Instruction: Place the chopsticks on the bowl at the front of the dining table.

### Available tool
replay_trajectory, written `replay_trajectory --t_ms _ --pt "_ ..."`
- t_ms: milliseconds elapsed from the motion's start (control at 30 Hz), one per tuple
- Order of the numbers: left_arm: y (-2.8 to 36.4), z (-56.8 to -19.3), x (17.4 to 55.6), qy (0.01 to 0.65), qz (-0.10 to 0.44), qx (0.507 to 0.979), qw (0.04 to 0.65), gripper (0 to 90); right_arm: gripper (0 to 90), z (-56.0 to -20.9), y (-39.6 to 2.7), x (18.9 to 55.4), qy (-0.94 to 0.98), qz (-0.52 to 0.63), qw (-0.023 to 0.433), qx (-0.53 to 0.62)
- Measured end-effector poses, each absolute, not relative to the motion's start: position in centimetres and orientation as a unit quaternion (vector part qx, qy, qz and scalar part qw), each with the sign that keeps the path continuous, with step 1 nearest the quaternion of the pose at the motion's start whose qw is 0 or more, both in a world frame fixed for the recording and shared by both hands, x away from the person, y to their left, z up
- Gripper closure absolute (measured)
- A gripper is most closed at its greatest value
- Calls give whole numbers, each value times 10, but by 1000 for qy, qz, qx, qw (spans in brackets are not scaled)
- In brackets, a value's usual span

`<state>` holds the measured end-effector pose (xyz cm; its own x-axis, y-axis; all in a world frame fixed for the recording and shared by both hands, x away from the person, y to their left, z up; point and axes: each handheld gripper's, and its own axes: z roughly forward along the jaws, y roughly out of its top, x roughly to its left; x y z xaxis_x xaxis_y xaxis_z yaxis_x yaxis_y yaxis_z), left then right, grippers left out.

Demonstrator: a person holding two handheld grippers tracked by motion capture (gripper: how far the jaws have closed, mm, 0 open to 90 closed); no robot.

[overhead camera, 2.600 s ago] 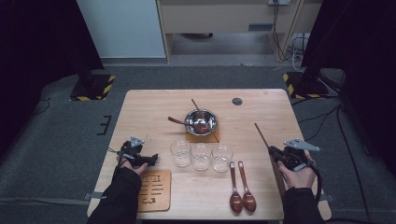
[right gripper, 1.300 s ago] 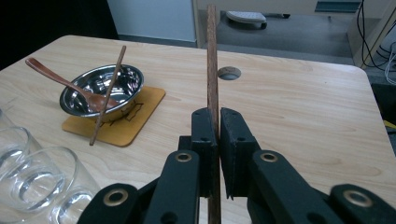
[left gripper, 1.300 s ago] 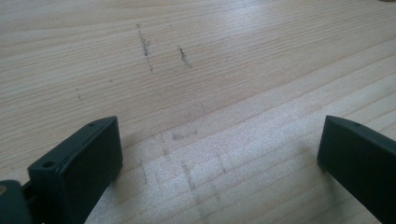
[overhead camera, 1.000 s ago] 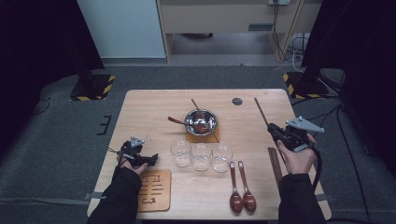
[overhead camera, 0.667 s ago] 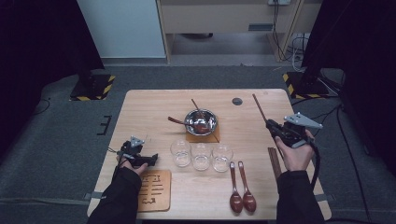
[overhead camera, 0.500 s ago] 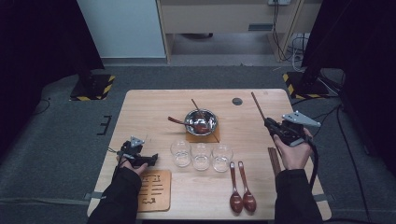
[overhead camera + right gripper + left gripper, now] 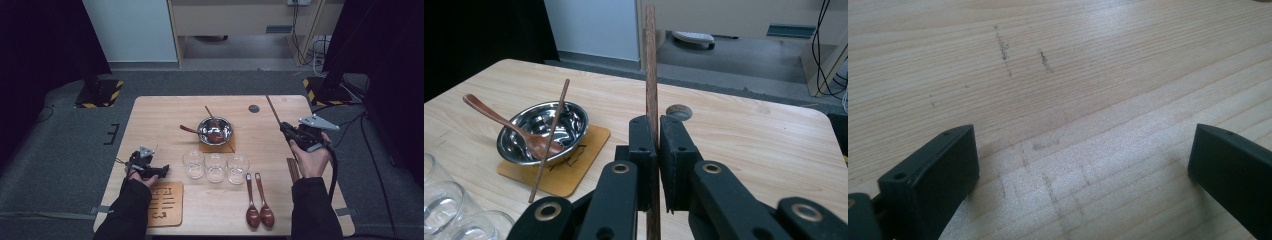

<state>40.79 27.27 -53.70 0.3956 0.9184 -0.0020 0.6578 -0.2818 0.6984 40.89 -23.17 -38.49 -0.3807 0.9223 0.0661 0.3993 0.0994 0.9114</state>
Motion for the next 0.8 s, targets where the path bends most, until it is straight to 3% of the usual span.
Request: replay_trajectory --t_ms 800 --pt "273 -537 408 509 207 773 315 0 848 -378 -212 432 686 478 278 472"
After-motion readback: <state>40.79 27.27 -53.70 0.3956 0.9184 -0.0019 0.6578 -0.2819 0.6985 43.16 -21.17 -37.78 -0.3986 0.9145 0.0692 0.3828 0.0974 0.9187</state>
